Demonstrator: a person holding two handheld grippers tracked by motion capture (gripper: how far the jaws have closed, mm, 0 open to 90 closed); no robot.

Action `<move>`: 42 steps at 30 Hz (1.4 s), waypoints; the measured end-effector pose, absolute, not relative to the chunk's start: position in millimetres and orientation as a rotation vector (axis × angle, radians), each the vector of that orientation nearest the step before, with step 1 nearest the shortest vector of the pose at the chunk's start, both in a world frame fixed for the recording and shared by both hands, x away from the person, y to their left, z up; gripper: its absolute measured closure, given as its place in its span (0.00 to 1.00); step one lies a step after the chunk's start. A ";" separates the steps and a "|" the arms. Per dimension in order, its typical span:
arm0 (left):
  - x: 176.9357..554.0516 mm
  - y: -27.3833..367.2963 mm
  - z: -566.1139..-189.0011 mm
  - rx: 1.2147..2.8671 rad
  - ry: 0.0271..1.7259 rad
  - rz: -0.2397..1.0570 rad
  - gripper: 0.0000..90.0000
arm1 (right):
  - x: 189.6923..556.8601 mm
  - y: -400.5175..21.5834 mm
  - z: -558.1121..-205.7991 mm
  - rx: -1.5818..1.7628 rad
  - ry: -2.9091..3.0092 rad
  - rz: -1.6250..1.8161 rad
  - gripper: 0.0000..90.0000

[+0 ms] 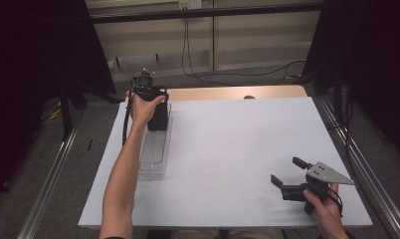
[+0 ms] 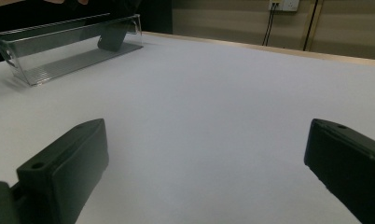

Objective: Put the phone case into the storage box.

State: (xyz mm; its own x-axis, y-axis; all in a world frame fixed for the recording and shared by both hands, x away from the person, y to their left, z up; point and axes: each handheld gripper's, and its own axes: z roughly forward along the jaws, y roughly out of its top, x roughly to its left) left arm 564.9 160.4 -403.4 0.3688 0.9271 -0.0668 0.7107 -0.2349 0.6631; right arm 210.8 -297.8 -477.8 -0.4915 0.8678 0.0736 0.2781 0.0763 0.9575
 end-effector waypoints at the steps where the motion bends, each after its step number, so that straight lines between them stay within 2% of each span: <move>1: 563.6 160.3 -402.4 2.031 1.402 0.463 0.14 | 210.8 -297.8 -477.8 1.130 1.826 1.429 0.00; 10: 552.4 162.2 -393.1 2.019 1.362 0.471 0.15 | 210.6 -296.9 -477.8 1.121 1.828 1.429 0.00; 12: 551.4 161.7 -392.7 1.973 1.373 0.469 0.15 | 210.7 -296.9 -477.8 1.119 1.831 1.426 0.00; 13: 551.0 164.1 -391.1 2.007 1.359 0.482 0.15 | 210.5 -296.6 -477.7 1.122 1.833 1.426 0.00; 26: 536.2 165.8 -382.6 1.907 1.350 0.544 0.15 | 211.0 -294.9 -477.7 1.116 1.832 1.425 0.00; 42: 514.7 174.4 -378.4 1.988 1.299 0.535 0.15 | 211.3 -292.9 -477.6 1.121 1.835 1.417 0.00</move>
State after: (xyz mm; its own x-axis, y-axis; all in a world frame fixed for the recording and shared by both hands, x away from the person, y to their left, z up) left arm 514.7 174.4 -378.4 0.4141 0.9097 -0.0307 0.6242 -0.2593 0.7370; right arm 211.3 -292.9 -477.6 -0.4947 0.8670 0.0599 0.2772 0.0921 0.9564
